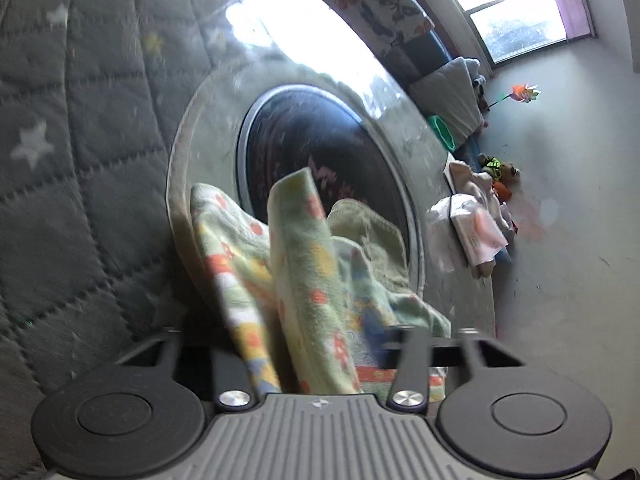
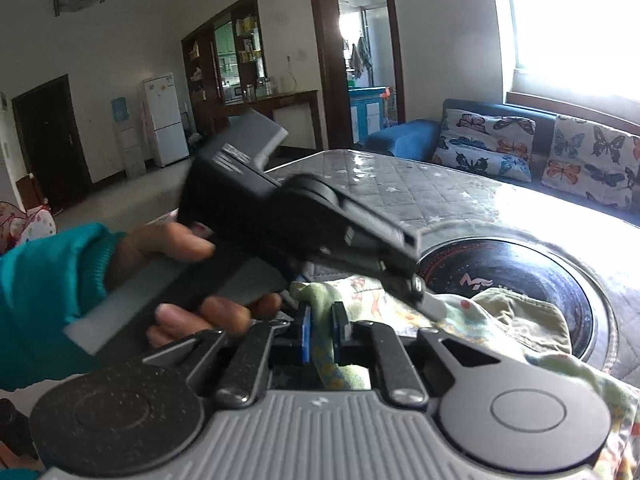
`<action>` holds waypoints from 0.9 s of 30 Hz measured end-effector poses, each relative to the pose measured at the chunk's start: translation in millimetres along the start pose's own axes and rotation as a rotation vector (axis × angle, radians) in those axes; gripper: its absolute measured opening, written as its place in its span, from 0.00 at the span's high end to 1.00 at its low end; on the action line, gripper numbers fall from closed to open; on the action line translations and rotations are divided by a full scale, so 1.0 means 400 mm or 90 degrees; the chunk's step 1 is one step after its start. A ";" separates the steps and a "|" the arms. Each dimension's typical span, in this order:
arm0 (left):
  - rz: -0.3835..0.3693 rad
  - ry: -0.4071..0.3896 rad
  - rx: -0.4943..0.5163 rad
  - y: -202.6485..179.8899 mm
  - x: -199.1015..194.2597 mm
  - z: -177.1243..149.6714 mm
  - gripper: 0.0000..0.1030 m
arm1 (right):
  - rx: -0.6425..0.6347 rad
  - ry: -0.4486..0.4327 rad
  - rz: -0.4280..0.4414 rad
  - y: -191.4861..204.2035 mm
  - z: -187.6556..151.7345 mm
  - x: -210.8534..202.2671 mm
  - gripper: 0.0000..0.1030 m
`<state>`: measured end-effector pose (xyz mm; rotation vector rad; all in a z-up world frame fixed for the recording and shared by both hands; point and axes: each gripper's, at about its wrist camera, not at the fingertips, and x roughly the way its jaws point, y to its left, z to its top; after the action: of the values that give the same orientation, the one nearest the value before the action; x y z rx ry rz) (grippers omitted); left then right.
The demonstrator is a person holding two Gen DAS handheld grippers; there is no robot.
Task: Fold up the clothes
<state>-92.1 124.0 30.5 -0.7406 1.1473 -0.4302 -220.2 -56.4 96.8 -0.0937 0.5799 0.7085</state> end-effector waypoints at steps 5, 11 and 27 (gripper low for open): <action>0.002 -0.007 -0.008 0.023 0.000 -0.008 0.83 | -0.004 0.012 0.000 -0.010 -0.024 -0.040 0.80; 0.017 -0.015 0.034 0.013 -0.004 -0.014 0.84 | 0.042 0.022 -0.087 -0.083 -0.077 -0.151 0.64; 0.053 -0.015 0.083 -0.018 -0.002 -0.017 0.84 | 0.372 0.029 -0.301 -0.469 -0.219 -0.190 0.55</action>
<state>-98.2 117.4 34.5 -0.5814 1.1125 -0.4203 -188.3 -267.9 43.0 0.2913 0.7551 0.0620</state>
